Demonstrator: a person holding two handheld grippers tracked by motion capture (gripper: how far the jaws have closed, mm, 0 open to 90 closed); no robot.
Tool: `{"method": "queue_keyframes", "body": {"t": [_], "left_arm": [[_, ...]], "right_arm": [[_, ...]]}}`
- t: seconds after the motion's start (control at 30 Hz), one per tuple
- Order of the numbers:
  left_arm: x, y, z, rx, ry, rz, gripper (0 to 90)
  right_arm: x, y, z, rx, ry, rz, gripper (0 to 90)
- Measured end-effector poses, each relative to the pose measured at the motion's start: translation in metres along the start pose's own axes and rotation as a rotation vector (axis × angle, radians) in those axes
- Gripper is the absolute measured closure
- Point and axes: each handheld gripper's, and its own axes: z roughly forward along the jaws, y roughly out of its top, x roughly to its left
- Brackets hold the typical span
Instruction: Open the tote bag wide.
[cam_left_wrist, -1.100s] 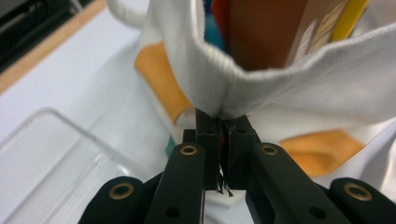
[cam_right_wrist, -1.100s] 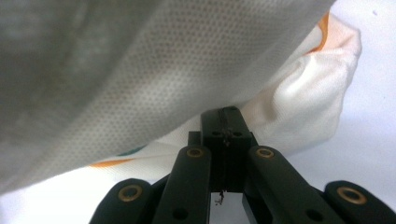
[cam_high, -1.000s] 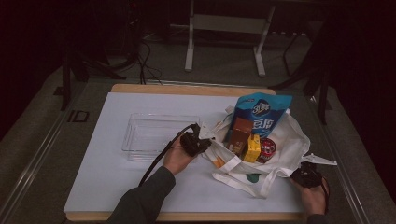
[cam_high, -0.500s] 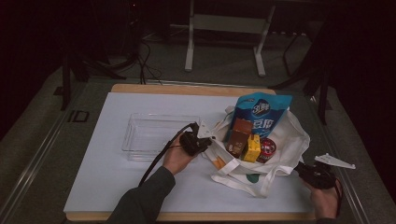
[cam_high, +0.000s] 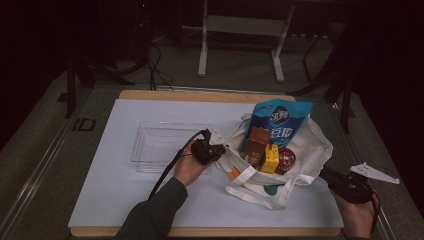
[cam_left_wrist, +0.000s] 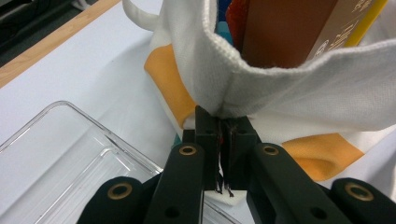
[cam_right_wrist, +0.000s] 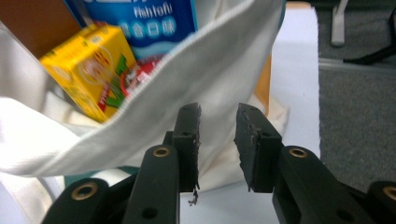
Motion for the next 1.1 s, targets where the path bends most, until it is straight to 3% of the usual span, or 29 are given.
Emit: {"method": "queue_keyframes", "body": {"t": [0.27,0.63,1.1], "left_arm": [[-0.002,0.000,-0.003,-0.023,-0.008,0.006,84.4],[0.000,-0.008,-0.023,-0.089,-0.022,-0.033,73.6],[0.009,-0.001,-0.060,-0.192,-0.022,-0.059,69.0]], "right_arm": [[0.007,0.015,-0.015,-0.049,0.001,-0.023,65.3],[0.009,0.030,-0.022,-0.089,0.007,-0.037,62.8],[-0.002,0.058,-0.010,-0.097,-0.075,-0.044,62.2]]}}
